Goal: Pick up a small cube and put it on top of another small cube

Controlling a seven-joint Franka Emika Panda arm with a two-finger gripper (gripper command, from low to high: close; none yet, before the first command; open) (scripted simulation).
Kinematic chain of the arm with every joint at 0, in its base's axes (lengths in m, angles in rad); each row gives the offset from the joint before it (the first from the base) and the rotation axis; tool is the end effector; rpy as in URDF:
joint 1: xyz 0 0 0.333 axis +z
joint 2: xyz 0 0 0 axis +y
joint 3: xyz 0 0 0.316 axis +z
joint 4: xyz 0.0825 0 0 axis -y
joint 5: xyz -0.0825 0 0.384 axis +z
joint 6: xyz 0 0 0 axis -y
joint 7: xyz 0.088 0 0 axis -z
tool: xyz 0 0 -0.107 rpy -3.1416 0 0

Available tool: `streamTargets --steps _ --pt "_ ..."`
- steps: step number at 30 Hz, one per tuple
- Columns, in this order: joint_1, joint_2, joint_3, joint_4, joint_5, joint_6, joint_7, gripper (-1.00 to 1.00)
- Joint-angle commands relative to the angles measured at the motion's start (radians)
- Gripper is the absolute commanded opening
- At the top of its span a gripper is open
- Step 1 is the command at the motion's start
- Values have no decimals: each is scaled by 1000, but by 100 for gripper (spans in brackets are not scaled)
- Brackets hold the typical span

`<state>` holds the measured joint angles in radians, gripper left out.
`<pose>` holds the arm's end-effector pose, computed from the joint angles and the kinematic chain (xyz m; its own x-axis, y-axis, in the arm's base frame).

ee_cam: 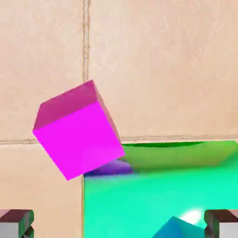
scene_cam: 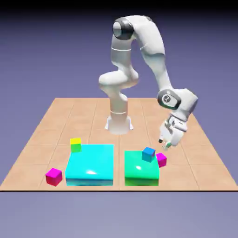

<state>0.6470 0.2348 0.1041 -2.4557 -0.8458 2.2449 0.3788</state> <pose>0.3328 0.2847 0.1813 0.5340 0.7654 -0.3592 0.8097 -0.3408 0.4777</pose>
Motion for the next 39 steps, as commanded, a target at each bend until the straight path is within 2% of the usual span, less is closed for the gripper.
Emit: streamTargets --steps 1,4,8,9,17,33,36,39 --pt "29 36 5 16 -38 -36 -16 0" --pt "68 87 11 38 -91 -85 -39 0" --pt "43 230 -58 59 -232 18 58 0" --pt "43 230 -58 59 -232 18 58 -100" --pt "125 36 36 66 -76 -142 -35 -100" --pt "-403 -462 -479 -198 -219 -145 -400 -100" --pt "-457 -469 -519 -225 -234 -121 -422 -100" --pt "-494 -360 -560 -220 -318 -9 -359 -100"
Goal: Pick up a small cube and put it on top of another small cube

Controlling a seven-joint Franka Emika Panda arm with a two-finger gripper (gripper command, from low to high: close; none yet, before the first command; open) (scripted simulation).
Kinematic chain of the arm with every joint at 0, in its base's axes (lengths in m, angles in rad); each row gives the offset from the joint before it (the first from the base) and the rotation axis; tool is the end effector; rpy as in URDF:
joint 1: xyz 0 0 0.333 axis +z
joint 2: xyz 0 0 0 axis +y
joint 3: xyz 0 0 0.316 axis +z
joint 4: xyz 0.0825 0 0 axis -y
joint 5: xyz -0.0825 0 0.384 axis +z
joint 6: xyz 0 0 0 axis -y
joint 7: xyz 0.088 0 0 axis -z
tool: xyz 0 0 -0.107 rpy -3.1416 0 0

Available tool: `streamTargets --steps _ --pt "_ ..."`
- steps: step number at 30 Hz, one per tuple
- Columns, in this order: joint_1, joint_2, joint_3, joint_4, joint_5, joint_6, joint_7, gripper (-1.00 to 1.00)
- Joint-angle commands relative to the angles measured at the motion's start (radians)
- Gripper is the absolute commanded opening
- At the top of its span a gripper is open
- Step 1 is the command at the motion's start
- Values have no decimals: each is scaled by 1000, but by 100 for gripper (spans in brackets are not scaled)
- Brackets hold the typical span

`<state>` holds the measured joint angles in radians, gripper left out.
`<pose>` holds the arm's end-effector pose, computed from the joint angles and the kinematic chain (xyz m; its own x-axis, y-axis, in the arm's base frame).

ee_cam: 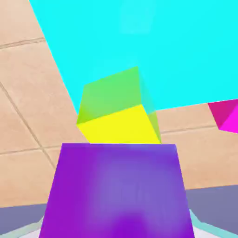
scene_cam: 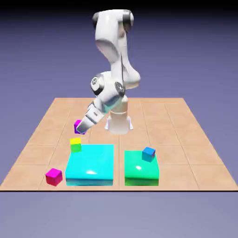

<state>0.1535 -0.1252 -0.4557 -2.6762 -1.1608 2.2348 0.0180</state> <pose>0.3650 -0.1371 0.2585 0.7934 0.3680 -0.4849 0.5945 -0.6397 0.4872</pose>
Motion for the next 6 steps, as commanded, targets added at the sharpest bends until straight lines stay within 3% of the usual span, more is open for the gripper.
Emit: streamTargets --steps 1,2,3,6 --pt "-13 36 -14 1 -31 38 23 -100" --pt "-25 72 -27 3 -59 75 43 -100" --pt "-25 72 -27 3 -59 75 43 100" --pt "0 0 0 0 -3 1 2 100"
